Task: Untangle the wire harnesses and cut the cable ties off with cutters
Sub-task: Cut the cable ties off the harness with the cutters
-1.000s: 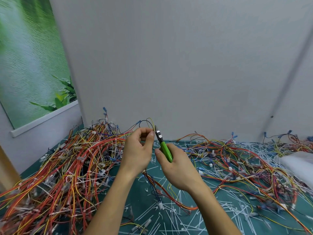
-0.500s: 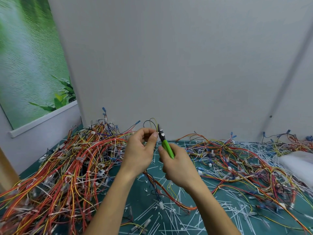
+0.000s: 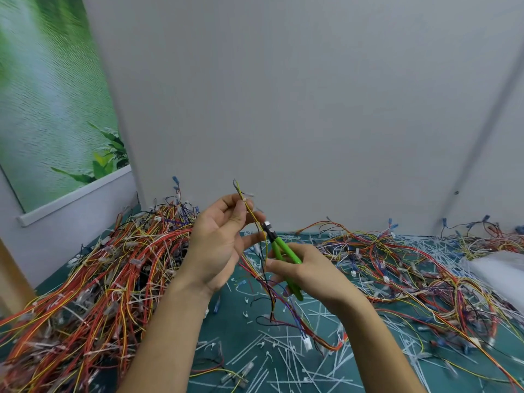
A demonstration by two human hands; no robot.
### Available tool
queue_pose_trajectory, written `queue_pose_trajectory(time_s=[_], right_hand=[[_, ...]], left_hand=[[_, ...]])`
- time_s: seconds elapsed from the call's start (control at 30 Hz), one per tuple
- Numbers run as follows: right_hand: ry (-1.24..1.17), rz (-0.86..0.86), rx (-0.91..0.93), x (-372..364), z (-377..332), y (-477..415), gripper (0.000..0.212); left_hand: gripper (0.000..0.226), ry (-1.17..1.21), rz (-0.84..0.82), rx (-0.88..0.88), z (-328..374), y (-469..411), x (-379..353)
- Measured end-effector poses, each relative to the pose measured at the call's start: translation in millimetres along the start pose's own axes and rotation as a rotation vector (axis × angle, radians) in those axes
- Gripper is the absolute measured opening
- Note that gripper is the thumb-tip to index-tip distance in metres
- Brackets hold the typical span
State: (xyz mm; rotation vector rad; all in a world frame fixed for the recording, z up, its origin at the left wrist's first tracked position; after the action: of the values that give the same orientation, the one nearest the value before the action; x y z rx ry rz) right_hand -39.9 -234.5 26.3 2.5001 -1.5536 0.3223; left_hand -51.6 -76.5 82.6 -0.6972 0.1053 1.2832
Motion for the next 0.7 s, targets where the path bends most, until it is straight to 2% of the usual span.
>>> queue_pose_trajectory(time_s=[0.1, 0.2, 0.3, 0.43, 0.6, 0.7], right_hand=[[-0.114, -0.093, 0.006, -5.2, -0.1, -1.1, 0.024], [-0.321, -0.198, 0.014, -10.6, -0.3, -1.5, 0.038], [-0.418, -0.282, 0.013, -16.8, -0.1, -2.1, 0.044], [-0.569, -0.317, 0.020, -26.8, 1.3, -5.5, 0.046], [-0.551, -0.260, 0.070, -37.7, 3.3, -10.8, 0.042], [-0.450, -0.239, 0.144, -45.0, 2.8, -12.3, 0.031]], left_hand=[[0.012, 0.016, 0.034, -0.013, 1.8, 0.4, -0.6], [0.011, 0.004, 0.065, -0.017, 2.1, 0.3, 0.9], [0.010, 0.008, 0.079, -0.036, 3.5, 1.2, -0.8], [0.009, 0.034, 0.076, -0.057, 6.0, 2.3, -6.5], [0.017, 0.160, 0.038, -0.074, 7.5, 2.4, -9.6], [0.008, 0.287, -0.043, -0.075, 6.4, 2.2, -14.7]])
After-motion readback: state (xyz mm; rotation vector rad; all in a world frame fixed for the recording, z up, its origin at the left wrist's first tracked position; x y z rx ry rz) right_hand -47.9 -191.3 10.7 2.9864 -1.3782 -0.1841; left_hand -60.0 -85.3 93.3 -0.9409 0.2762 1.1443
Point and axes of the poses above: each hand's wrist, its own y-axis away from the middle knuckle, its own x-axis out of the back of the hand, z = x × y, the point moved 5 cm from there along -y, towards the middle knuckle, and after that the axes turned 7 degrees about -z, right-handed, at the moved point
